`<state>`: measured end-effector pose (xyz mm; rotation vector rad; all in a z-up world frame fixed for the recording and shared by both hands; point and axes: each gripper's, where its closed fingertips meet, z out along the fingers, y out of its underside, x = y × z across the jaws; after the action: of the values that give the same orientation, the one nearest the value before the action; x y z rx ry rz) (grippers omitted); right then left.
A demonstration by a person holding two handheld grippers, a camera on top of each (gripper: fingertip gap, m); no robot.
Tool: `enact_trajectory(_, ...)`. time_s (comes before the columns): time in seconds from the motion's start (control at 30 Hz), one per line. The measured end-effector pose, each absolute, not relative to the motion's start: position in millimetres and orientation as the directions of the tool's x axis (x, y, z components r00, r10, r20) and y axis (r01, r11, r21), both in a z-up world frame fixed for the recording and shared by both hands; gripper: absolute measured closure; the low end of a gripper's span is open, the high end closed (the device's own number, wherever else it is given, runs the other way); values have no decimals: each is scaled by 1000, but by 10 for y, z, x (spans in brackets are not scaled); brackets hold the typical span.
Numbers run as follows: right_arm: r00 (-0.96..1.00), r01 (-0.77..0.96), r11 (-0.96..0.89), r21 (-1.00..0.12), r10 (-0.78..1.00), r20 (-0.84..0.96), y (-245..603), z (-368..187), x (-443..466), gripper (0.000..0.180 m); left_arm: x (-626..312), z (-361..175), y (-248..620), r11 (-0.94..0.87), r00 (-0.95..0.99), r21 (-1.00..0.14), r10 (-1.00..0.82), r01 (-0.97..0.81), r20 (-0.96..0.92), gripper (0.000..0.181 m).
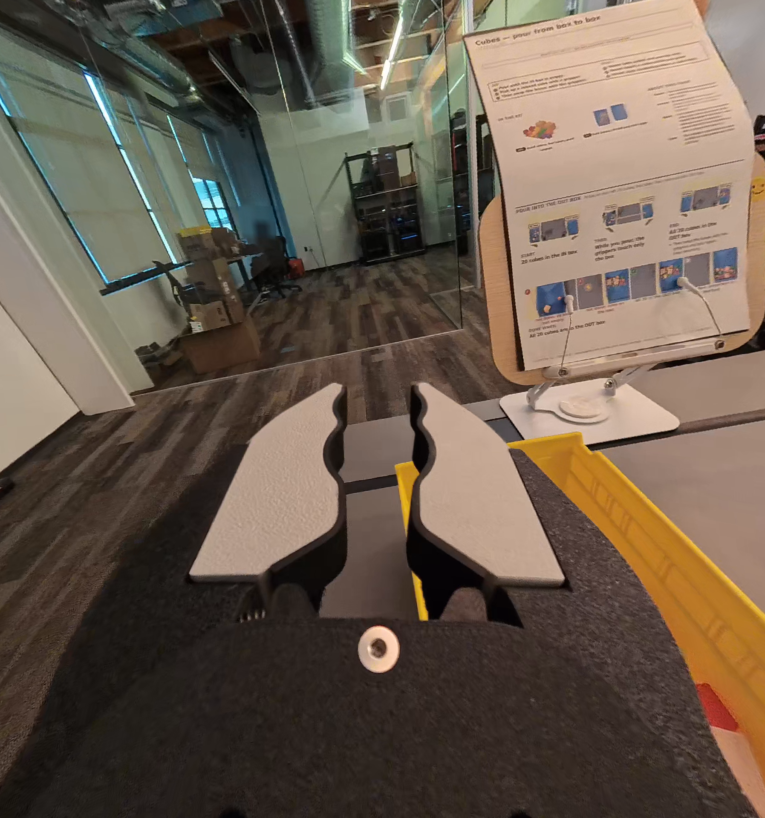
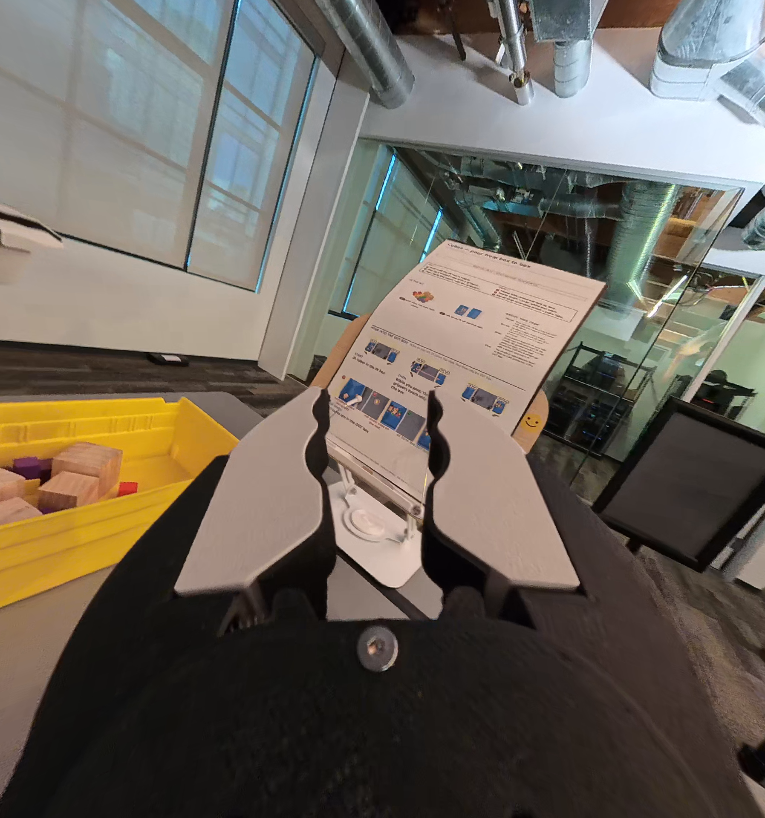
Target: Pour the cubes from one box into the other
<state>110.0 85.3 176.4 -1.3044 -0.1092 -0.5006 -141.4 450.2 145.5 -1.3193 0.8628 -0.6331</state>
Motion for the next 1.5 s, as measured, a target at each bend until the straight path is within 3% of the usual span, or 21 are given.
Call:
enact_trajectory(0.23, 935, 330, 232, -915, -210, 285, 825, 1804, 1021, 152, -1312, 986, 4590, 3, 498, -964, -856, -266, -140, 157)
enact_trajectory(0.37, 953, 276, 170, -946, -174, 247, 926, 1712, 1013, 152, -1258, 620, 4666, -129, 486, -916, -870, -380, -79, 171)
enact_trajectory(0.53, 960, 255, 115, -960, -153, 236, 1038, 1585, 1021, 156, -1253, -15, 4757, -365, 502, -767, -862, -528, 64, 166)
enact_trajectory(0.67, 919, 354, 42, -934, -203, 339, 1101, 1479, 1049, 156, -1260, -350, 4854, -461, 537, -675, -836, -576, 112, 159)
enact_trajectory(0.83, 974, 176, -79, -981, -132, 185, 1383, 1140, 960, 133, -1154, -544, 4712, -569, 510, -565, -813, -597, 280, 159)
enact_trajectory(0.97, 999, -35, -202, -979, -26, -30, 1732, 697, 684, 117, -1157, -653, 4726, -579, 522, -521, -809, -627, 271, 166)
enact_trajectory(1.1, 887, -354, -293, -888, 194, -418, 2123, 374, 97, 115, -1168, -711, 4641, -585, 502, -479, -810, -654, 303, 172)
enact_trajectory(1.27, 769, -553, -444, -705, 54, -637, 2726, 55, 160, 115, -1213, -808, 4596, -599, 519, -420, -801, -682, 299, 173)
enact_trajectory(1.4, 792, -530, -654, -540, -155, -590, 3032, -334, 199, 115, -1217, -811, 4600, -587, 524, -420, -809, -692, 268, 174)
enact_trajectory(1.5, 830, -513, -710, -482, -267, -490, 3166, -518, 246, 115, -1221, -814, 4605, -574, 524, -418, -818, -705, 239, 175)
